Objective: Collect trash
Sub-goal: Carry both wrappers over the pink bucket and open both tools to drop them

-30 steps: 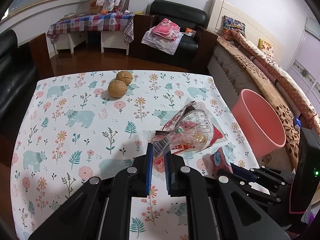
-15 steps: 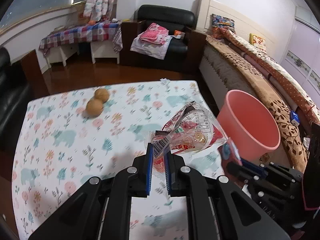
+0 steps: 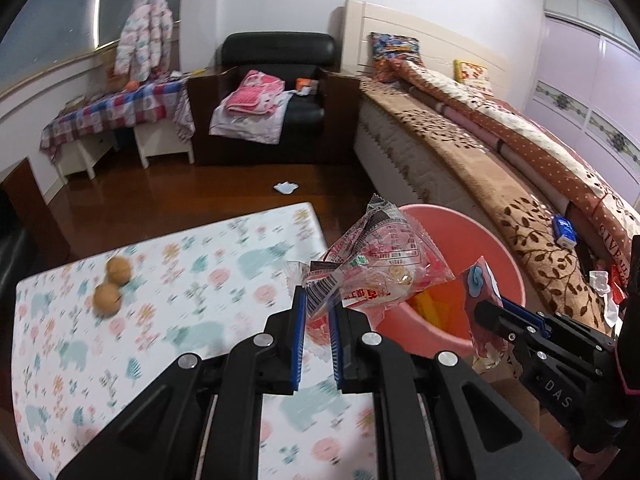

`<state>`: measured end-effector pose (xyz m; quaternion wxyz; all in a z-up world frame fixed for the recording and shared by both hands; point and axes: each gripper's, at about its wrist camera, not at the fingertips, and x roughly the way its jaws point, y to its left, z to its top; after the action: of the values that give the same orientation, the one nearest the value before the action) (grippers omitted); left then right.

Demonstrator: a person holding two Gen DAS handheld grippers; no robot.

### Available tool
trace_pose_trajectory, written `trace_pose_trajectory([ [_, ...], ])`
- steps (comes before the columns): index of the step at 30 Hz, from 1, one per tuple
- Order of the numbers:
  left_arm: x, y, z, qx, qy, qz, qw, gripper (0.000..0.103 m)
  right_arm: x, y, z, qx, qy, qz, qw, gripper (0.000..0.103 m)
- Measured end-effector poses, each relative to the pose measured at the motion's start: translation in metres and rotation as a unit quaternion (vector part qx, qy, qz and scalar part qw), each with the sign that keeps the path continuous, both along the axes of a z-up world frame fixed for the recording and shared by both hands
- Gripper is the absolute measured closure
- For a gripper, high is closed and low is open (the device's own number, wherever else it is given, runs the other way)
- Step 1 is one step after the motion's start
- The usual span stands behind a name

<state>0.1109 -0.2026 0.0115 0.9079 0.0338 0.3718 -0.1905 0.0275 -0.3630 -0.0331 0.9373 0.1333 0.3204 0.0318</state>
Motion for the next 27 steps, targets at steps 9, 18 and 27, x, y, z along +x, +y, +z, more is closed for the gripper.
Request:
trace_pose_trajectory([
  [9, 0.011, -0.049, -0.001, 0.006, -0.001, -0.036, 0.9993, 0.092, 0.004, -0.039, -0.004, 0.005, 0.000, -0.044, 0.999, 0.091],
  [18, 0.027, -0.084, -0.011, 0.000, 0.012, -0.066, 0.9978, 0.092, 0.011, -0.065, -0.013, 0.011, 0.006, -0.074, 0.997, 0.091],
  [27, 0.039, -0.106, -0.028, -0.006, 0.037, -0.091, 0.9951, 0.089, 0.019, -0.077, -0.027, 0.012, 0.019, -0.089, 0.996, 0.091],
])
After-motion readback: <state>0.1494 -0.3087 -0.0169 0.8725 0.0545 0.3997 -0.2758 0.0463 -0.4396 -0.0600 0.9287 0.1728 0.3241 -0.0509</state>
